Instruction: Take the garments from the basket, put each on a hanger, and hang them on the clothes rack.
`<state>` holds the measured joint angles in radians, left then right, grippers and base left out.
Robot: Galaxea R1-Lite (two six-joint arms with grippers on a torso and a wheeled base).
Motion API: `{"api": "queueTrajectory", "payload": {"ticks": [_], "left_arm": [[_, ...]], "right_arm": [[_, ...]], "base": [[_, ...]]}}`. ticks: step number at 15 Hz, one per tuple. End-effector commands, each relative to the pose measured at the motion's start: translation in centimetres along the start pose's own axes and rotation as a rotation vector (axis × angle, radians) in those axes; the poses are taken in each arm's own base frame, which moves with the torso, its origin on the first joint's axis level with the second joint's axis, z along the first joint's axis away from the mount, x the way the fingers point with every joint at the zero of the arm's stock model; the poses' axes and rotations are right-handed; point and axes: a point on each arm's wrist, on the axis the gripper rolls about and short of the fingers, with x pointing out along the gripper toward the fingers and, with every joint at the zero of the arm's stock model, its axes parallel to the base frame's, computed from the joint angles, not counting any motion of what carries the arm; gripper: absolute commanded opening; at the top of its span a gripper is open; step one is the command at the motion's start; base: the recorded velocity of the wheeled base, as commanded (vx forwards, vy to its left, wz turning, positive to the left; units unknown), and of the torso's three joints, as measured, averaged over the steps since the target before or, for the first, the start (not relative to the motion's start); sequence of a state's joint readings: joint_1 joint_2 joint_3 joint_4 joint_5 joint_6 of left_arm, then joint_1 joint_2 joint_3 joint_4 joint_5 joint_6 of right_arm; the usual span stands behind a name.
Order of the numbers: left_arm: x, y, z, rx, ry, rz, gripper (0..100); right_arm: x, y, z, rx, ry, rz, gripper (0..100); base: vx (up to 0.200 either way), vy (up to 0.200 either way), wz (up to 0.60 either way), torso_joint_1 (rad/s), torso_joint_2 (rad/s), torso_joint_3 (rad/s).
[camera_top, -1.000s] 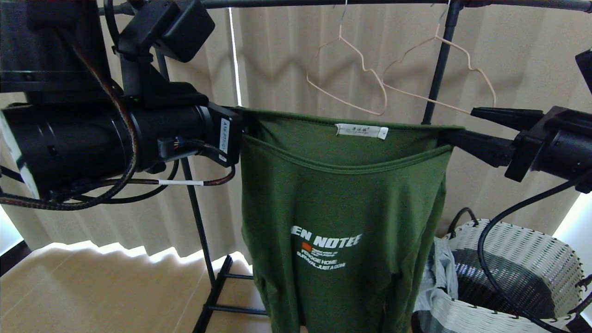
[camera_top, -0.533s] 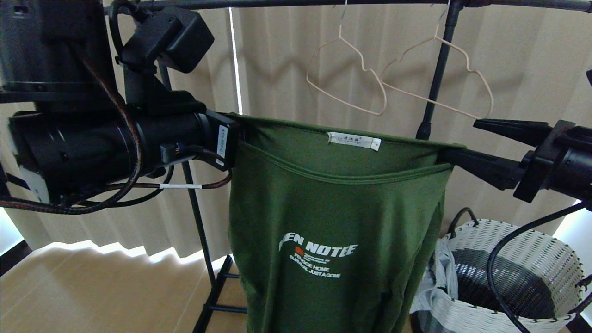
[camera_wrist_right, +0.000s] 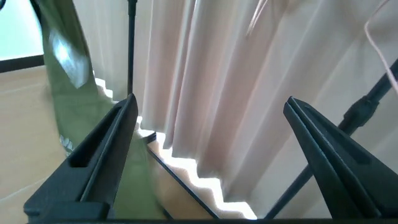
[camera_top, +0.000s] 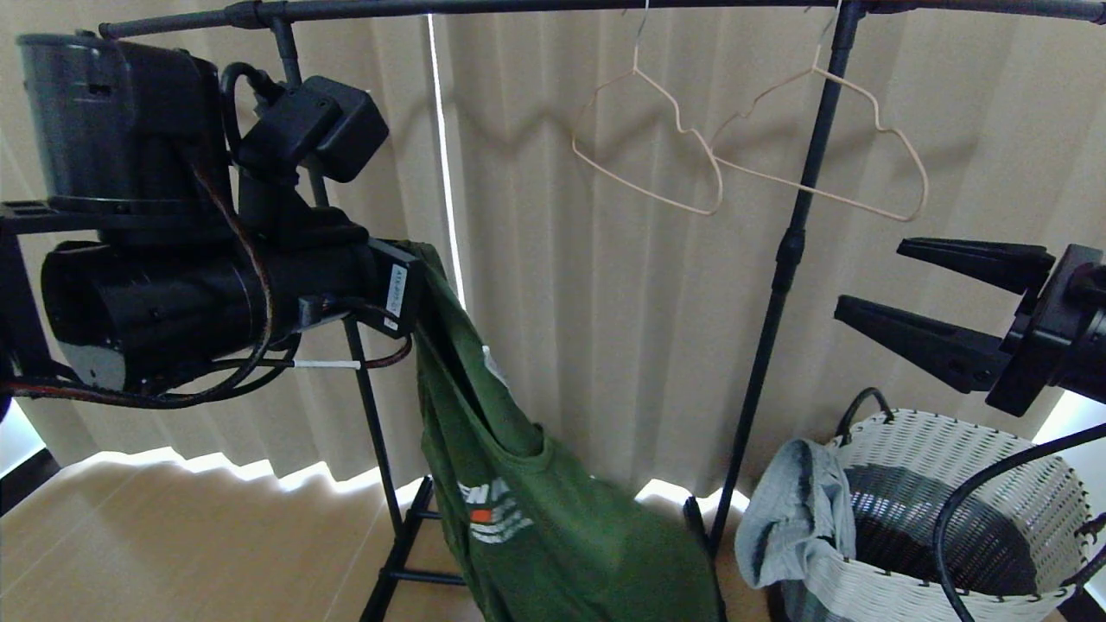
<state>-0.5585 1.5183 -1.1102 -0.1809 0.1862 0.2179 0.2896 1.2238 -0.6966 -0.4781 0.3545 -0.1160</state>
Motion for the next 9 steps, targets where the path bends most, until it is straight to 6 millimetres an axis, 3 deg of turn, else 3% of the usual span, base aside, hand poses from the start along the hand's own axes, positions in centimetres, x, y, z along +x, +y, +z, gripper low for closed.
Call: {"api": "queueTrajectory", "payload": {"ticks": [1, 4, 6, 9], "left_arm": [[0.1, 0.1, 0.1, -0.002, -0.002, 0.005, 0], [-0.4, 0.2, -0.4, -0.001, 0.012, 0.006, 0], [-2.4, 1.4, -1.1, -0.009, 0.013, 0.044, 0], [-5.0, 2.1, -2.8, -0.018, 0.025, 0.059, 0]], "right_arm": [[-0.3, 0.2, -0.4, -0.009, 0.007, 0.004, 100], [-0.4, 0.0, -0.8, -0.052, 0.025, -0.016, 100], [-1.3, -1.1, -1.8, -0.161, 0.106, -0.170, 100], [-2.9, -2.2, -3.3, -0.177, 0.165, -0.277, 100]], "base": [[0.000, 0.000, 0.00, 0.000, 0.00, 0.000], [0.000, 0.000, 0.00, 0.000, 0.00, 0.000], [0.000, 0.000, 0.00, 0.000, 0.00, 0.000], [0.000, 0.000, 0.00, 0.000, 0.00, 0.000]]}}
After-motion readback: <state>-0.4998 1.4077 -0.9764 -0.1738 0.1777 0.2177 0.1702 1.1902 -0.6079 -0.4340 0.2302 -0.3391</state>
